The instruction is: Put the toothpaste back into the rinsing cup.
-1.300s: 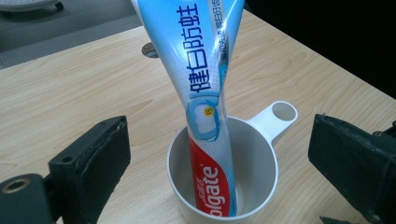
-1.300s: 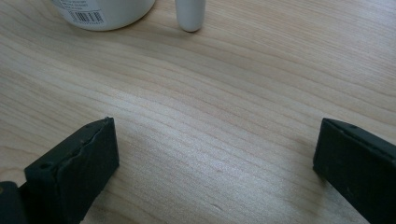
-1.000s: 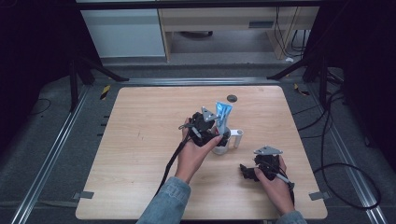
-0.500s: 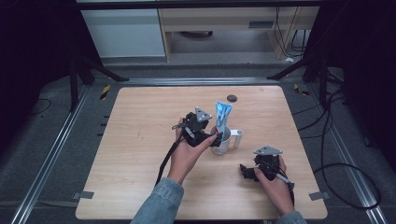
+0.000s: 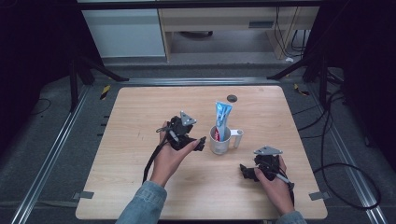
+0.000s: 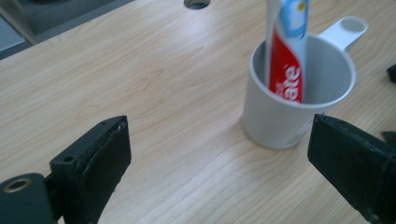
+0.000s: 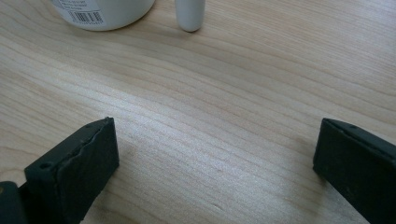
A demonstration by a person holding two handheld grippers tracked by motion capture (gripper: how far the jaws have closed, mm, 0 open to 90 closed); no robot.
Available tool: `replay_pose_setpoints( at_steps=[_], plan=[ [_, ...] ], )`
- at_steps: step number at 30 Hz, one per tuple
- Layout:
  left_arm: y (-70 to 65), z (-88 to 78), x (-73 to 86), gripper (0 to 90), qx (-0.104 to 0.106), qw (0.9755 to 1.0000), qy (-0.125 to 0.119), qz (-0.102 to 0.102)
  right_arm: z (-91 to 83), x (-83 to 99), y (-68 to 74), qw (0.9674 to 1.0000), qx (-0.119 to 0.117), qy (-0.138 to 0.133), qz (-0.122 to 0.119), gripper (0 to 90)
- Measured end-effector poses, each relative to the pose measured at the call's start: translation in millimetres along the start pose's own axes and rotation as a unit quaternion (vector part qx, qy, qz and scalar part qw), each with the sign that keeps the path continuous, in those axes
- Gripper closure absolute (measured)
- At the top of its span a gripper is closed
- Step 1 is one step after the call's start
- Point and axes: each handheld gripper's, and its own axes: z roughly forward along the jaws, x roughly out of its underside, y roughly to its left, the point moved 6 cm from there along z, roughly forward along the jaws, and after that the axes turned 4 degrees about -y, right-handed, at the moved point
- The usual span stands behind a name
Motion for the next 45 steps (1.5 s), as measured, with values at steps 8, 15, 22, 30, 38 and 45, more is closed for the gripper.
replay_pose_setpoints(
  at_steps=[8,15,22,30,38,45],
  plan=[
    [17.3,-3.2,29.3,5.8,-0.016,0.9996,0.023,-0.004,0.0,0.0,0.0,1.0,0.0,0.0,0.0,0.4],
    [30.4,-4.3,53.6,5.9,-0.027,0.9986,0.043,-0.015,0.1,-0.1,-0.1,1.0,0.0,-0.001,-0.001,0.4],
    [39.4,-5.1,78.1,5.7,-0.032,0.9966,0.072,-0.024,0.1,-0.1,-0.1,1.0,0.0,-0.001,-0.001,0.4],
    [66.1,-8.1,110.4,5.8,-0.049,0.9923,0.097,-0.06,0.1,-0.1,-0.1,1.0,0.0,-0.001,-0.001,0.4],
    [90.8,-17.8,135.6,6.0,-0.072,0.9875,0.11,-0.087,0.1,-0.1,-0.1,1.0,0.0,-0.001,-0.001,0.4],
    [105.8,-25.3,152.4,6.0,-0.085,0.9842,0.114,-0.105,0.1,0.0,0.5,1.0,0.002,0.0,0.002,0.4]
  ],
)
